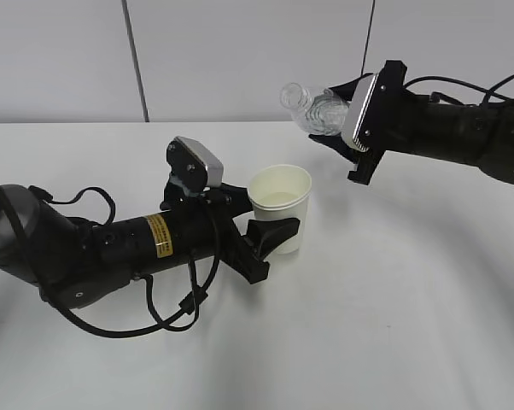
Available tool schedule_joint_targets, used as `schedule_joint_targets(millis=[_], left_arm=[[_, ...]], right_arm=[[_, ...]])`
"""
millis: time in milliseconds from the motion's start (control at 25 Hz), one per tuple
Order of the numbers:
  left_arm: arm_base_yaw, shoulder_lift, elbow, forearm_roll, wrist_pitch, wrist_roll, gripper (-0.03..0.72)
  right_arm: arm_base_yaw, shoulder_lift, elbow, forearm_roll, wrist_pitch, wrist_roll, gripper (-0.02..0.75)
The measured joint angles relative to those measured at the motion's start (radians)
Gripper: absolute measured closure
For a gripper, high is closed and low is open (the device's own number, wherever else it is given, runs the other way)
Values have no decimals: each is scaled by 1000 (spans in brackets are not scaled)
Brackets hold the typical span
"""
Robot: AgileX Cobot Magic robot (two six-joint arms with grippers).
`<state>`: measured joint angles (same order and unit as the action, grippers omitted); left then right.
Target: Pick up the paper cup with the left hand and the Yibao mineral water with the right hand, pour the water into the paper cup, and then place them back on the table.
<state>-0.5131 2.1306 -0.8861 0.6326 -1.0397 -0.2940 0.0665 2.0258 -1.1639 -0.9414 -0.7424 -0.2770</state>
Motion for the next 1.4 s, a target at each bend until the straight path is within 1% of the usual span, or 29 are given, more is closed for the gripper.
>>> schedule_joint_targets(millis=[160, 360, 520, 800, 1040, 1120, 1280, 1400], left_arm=[[0, 0, 0, -1, 0, 0, 255], [1, 0, 0, -21, 0, 0, 255], [16, 0, 0, -35, 1, 0, 255], [66, 0, 0, -44, 5, 0, 255], [127, 0, 0, -44, 7, 0, 255], [145, 0, 0, -47, 7, 0, 255], [173, 0, 0, -47, 7, 0, 255], [195, 0, 0, -47, 7, 0, 255]], right_arm=[[0, 0, 0, 0, 17, 110, 249], [0, 0, 0, 2, 53, 188, 249], [0, 0, 0, 2, 73, 287, 249], [0, 0, 0, 2, 75, 413, 249], [0, 0, 0, 2, 85, 469, 249], [0, 0, 0, 2, 99, 526, 249], [0, 0, 0, 2, 109, 569, 249], [0, 0, 0, 31, 114, 606, 249]])
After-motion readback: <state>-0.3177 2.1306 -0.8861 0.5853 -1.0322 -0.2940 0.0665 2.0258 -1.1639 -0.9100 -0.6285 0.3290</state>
